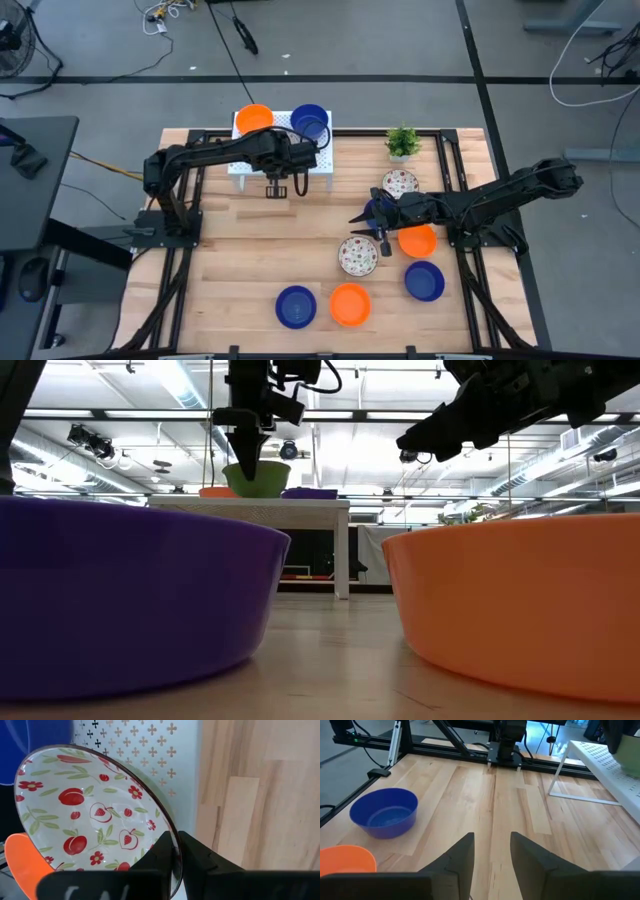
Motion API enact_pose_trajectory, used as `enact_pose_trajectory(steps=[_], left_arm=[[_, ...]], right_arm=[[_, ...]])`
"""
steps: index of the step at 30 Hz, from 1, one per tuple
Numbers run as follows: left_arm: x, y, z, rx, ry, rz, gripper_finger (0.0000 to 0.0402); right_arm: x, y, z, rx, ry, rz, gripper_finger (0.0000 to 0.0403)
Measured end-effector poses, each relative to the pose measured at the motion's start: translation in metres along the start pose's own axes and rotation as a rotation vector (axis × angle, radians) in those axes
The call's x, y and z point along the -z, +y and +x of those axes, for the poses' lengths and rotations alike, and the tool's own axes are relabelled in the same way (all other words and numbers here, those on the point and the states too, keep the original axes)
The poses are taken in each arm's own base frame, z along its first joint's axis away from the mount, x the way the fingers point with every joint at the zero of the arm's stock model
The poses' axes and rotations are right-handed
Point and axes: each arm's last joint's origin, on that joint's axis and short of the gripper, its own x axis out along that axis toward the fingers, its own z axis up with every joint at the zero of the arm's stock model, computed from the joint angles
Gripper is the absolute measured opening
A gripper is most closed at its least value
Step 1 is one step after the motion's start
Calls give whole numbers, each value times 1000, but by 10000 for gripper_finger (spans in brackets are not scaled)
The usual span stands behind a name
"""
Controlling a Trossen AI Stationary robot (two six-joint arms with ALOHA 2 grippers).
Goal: Pick & Place Mini bowls
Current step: Put the red pattern bowl on the shelf, then stack the blue bowl on top of the blue bowl on the shelf
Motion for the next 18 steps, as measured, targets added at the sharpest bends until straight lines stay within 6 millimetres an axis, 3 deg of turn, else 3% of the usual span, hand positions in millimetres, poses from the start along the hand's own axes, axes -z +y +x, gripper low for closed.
enact_pose_trajectory(steps=[13, 18], left_arm=[[0, 1, 0, -18, 4, -2, 96], [0, 1, 0, -17, 4, -12, 142]], right_arm=[[0, 0, 0, 0, 0, 0, 130], [0, 0, 0, 0, 1, 0, 130]])
